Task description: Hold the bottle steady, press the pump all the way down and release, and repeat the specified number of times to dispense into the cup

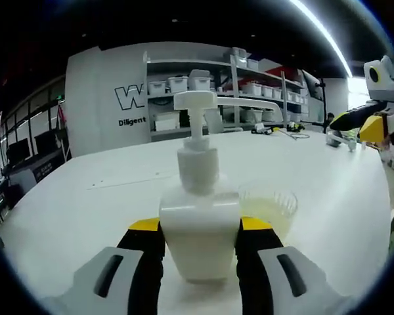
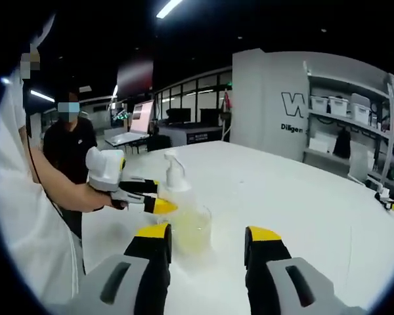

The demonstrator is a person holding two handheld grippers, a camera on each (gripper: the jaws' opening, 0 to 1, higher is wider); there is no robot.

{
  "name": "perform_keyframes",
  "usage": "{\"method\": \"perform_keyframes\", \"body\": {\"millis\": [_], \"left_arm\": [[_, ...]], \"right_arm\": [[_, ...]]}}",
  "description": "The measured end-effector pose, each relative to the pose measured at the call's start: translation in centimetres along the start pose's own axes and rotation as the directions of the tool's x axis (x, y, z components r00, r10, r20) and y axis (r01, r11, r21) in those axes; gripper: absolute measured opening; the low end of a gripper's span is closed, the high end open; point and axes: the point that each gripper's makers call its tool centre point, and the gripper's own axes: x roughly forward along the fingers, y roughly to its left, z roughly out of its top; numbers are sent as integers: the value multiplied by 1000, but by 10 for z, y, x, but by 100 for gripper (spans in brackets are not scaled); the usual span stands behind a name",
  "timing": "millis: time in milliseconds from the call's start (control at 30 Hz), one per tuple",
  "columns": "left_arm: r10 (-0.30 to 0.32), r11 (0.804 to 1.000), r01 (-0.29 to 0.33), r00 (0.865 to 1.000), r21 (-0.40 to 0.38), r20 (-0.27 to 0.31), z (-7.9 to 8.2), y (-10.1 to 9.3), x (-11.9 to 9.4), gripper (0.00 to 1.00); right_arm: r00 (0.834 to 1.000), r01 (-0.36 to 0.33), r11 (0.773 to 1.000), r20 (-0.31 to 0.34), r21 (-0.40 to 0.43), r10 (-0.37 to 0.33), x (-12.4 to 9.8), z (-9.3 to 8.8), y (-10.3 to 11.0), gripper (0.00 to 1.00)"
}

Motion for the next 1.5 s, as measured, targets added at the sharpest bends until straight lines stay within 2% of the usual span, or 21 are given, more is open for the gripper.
{"method": "perform_keyframes", "body": {"millis": [167,233,267,300,333,433,500,567,633,667,767,800,867,1133,1500], "left_arm": [[0,1000,0,1000,2,0,0,0,0,40],[-2,1000,2,1000,2,-2,0,0,0,40],[-2,1000,2,1000,3,0,0,0,0,40],[-2,1000,2,1000,4,0,0,0,0,40],[-1,1000,1,1000,4,-1,0,0,0,40],[-1,1000,1,1000,6,-1,0,0,0,40],[-2,1000,2,1000,3,-2,0,0,1,40],[-3,1000,3,1000,6,-1,0,0,1,40],[-2,1000,2,1000,6,-1,0,0,0,40],[-1,1000,1,1000,6,-1,0,-1,0,40],[-1,1000,1,1000,6,-2,0,-1,0,40],[-1,1000,1,1000,7,-1,0,0,0,40],[0,1000,0,1000,8,-2,0,0,0,40],[-4,1000,4,1000,8,-1,-1,0,0,40],[-5,1000,5,1000,9,0,-1,1,0,40]], "right_arm": [[999,-33,999,-5,-29,33,12,9,4,32],[998,-57,998,8,-39,57,20,18,5,29],[998,-64,997,5,-42,65,25,20,5,31],[998,-64,993,-3,-95,64,31,23,4,31],[994,-107,992,-8,-69,107,35,25,11,29],[993,-114,986,-26,-119,111,45,29,10,25],[992,-129,985,-26,-114,127,49,32,11,25],[990,-143,976,-39,-164,139,56,36,12,24],[987,-162,978,-35,-133,159,60,40,16,24],[985,-174,970,-46,-170,169,63,40,19,24],[979,-205,966,-57,-156,198,69,43,24,21],[977,-211,956,-71,-203,200,72,44,26,21],[976,-216,958,-64,-187,208,74,48,27,20],[965,-263,931,-75,-254,252,88,64,41,18],[958,-285,921,-109,-266,265,92,65,41,13]]}}
